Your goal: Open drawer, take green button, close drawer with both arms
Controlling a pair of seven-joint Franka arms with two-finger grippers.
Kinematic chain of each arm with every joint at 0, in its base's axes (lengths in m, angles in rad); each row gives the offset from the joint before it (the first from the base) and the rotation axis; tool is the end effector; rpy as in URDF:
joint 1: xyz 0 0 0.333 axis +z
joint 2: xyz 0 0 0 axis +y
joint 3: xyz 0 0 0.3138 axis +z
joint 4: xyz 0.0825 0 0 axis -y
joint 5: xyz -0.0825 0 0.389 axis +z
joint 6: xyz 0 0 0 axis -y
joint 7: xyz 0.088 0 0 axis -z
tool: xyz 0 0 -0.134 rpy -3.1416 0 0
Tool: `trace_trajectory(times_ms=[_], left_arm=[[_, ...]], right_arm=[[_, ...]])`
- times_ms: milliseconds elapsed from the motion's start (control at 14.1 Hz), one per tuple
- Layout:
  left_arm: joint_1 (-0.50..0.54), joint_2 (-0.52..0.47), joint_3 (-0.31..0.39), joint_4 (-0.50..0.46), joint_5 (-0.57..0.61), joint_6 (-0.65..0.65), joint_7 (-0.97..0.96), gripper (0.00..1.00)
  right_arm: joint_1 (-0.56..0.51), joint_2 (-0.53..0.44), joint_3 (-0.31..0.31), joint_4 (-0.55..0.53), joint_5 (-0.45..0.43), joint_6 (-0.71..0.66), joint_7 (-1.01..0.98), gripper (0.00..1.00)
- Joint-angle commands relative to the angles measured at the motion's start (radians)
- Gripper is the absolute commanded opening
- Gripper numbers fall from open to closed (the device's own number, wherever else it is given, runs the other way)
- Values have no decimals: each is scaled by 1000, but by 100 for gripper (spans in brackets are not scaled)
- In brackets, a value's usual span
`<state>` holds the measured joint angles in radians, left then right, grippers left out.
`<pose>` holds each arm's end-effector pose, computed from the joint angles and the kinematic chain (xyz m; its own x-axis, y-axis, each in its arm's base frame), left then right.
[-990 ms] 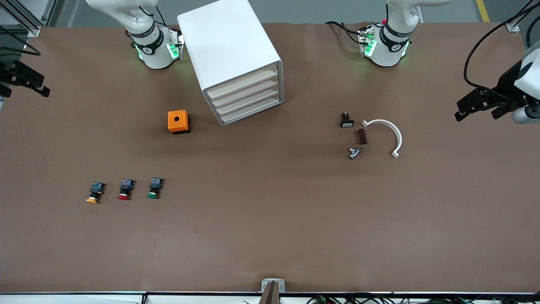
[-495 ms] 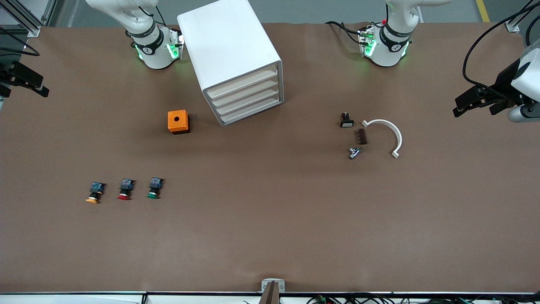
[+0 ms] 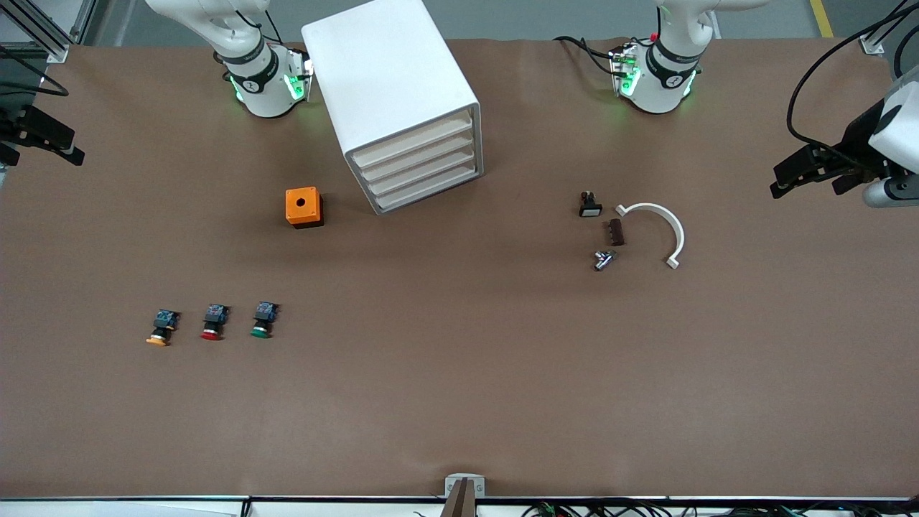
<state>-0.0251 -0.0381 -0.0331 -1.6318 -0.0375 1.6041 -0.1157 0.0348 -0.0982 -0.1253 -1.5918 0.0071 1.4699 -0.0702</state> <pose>0.5494 -0.0372 0.5903 0.9983 0.0587 0.0061 0.0584 -0.9976 0.0372 0.5155 -0.0491 0.6292 0.9996 -0.0187 -0.0230 -0.0192 -0.9996 -0.0210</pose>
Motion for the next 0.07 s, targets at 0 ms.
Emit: trace_trajectory(times_ms=[0], left_arm=[[-4,10,1,26,21,-23,-4,100]], right_arm=[[-18,-26,13,-25,-12,6,-16,100]])
